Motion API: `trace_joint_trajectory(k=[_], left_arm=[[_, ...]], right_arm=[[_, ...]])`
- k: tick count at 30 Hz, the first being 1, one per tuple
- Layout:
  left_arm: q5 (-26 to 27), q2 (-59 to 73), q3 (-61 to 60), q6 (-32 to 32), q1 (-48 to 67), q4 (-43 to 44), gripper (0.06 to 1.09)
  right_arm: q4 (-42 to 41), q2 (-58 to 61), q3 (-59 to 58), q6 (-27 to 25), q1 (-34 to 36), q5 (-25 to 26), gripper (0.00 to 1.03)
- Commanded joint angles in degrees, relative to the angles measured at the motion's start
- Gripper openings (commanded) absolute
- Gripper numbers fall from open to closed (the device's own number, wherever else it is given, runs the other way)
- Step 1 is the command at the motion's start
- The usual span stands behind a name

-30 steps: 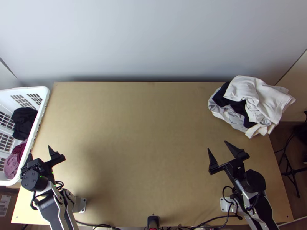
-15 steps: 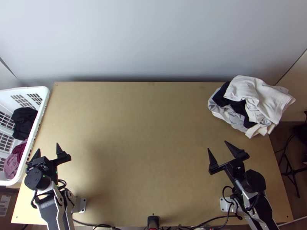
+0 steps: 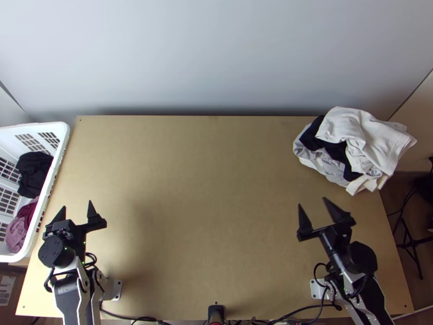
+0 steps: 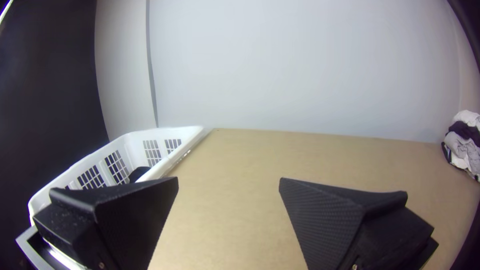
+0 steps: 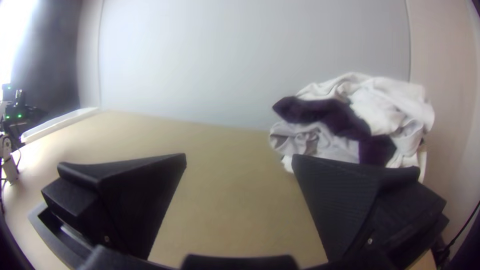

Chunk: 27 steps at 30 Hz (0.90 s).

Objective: Fold the t-shirt

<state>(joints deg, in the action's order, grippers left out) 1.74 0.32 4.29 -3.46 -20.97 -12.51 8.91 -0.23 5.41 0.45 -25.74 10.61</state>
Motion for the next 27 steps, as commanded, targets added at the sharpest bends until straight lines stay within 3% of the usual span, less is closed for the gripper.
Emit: trace_joint_trajectory(k=[1, 5, 13, 18, 27], left_arm=[[-0.51, -0.40, 0.28, 2.50, 2.51, 2.85, 1.04], [-1.39, -0.40, 1.86, 4.78, 0.58, 5.04, 1.04], [-2.35, 5.13, 7.39, 3.11, -6.98, 4.95, 1.04], [-2.44, 24.56, 19.08, 4.87, -9.35, 4.43, 1.04], [-2.44, 61.21, 47.38, 11.90, -23.59, -7.35, 1.04]], right_arm=[[-11.37, -0.03, 0.39, -13.10, 0.07, 8.90, 0.98], [-11.28, 1.11, 3.91, -11.79, 0.69, 11.98, 0.98], [1.99, 26.95, 27.99, -5.55, 0.16, 12.59, 0.98], [7.62, 31.96, 35.55, -5.55, -2.04, 15.05, 0.98], [24.49, 40.31, 53.39, -3.08, -0.54, 18.04, 0.99]])
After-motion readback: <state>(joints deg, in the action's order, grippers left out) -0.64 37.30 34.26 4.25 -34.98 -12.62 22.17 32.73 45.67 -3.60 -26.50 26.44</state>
